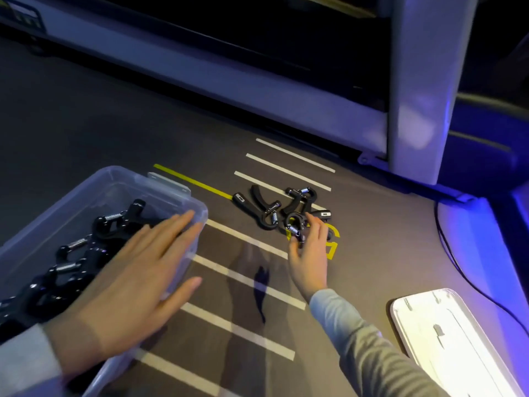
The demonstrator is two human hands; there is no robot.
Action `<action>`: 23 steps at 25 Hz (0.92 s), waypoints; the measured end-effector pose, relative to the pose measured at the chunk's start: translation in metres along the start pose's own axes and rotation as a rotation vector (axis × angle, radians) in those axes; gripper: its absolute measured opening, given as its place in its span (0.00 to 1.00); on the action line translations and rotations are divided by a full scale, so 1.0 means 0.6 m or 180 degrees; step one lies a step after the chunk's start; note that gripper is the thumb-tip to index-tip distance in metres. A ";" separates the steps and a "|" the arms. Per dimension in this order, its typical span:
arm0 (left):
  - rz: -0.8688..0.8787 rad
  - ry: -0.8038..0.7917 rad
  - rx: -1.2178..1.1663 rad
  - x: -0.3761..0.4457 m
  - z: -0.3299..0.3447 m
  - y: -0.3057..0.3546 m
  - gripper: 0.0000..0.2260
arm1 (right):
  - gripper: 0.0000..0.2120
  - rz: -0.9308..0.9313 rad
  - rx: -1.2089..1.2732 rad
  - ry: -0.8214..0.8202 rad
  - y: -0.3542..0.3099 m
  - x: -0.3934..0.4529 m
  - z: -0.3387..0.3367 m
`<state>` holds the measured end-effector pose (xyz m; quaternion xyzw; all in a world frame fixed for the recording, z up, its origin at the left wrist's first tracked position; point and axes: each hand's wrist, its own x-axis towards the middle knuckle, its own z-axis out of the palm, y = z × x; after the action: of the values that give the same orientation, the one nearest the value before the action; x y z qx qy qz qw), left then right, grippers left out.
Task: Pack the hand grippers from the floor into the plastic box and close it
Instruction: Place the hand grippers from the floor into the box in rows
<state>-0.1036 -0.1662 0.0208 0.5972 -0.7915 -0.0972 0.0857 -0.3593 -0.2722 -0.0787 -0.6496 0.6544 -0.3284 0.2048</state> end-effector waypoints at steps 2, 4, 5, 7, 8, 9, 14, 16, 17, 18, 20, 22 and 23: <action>0.0193 -0.0058 0.0003 0.036 0.021 0.031 0.30 | 0.21 0.0289 -0.0186 -0.0007 0.045 0.031 0.000; 0.0301 -0.0042 -0.0099 0.069 0.047 0.065 0.31 | 0.18 0.0601 -0.0505 -0.0199 0.081 0.058 0.010; 0.0298 -0.0034 -0.0233 0.085 0.061 0.080 0.32 | 0.17 0.0770 -0.0695 -0.0373 0.095 0.070 0.015; 0.0173 -0.0052 -0.0606 0.116 0.085 0.097 0.36 | 0.20 0.1003 -0.1040 -0.0883 0.114 0.091 0.027; 0.0102 -0.0061 -0.0710 0.129 0.094 0.100 0.37 | 0.22 0.1067 -0.1138 -0.1095 0.122 0.101 0.035; 0.0052 -0.0037 -0.0746 0.138 0.102 0.103 0.37 | 0.23 0.1101 -0.1171 -0.1205 0.128 0.109 0.042; 0.0020 -0.0137 -0.0855 0.140 0.116 0.109 0.29 | 0.23 0.1089 -0.1375 -0.1090 0.150 0.128 0.066; 0.0010 -0.0227 -0.0863 0.133 0.116 0.108 0.28 | 0.20 0.1098 -0.1494 -0.1041 0.152 0.135 0.069; 0.0015 -0.0238 -0.0882 0.130 0.116 0.105 0.28 | 0.18 0.1082 -0.1553 -0.1010 0.151 0.137 0.071; 0.0012 -0.0234 -0.0915 0.127 0.117 0.102 0.28 | 0.17 0.1055 -0.1620 -0.0980 0.150 0.137 0.073; -0.0001 -0.0193 -0.0984 0.121 0.120 0.095 0.27 | 0.16 0.0991 -0.1653 -0.0873 0.148 0.131 0.073; 0.0015 -0.0193 -0.0964 0.116 0.119 0.091 0.29 | 0.16 0.1043 -0.1418 -0.0732 0.144 0.121 0.066; 0.0014 -0.0214 -0.0938 0.115 0.117 0.090 0.30 | 0.16 0.1150 -0.1174 -0.0638 0.141 0.114 0.060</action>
<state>-0.1903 -0.2143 -0.0315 0.5728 -0.7724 -0.2321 0.1460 -0.3998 -0.3503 -0.1521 -0.5780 0.7848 -0.0960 0.2020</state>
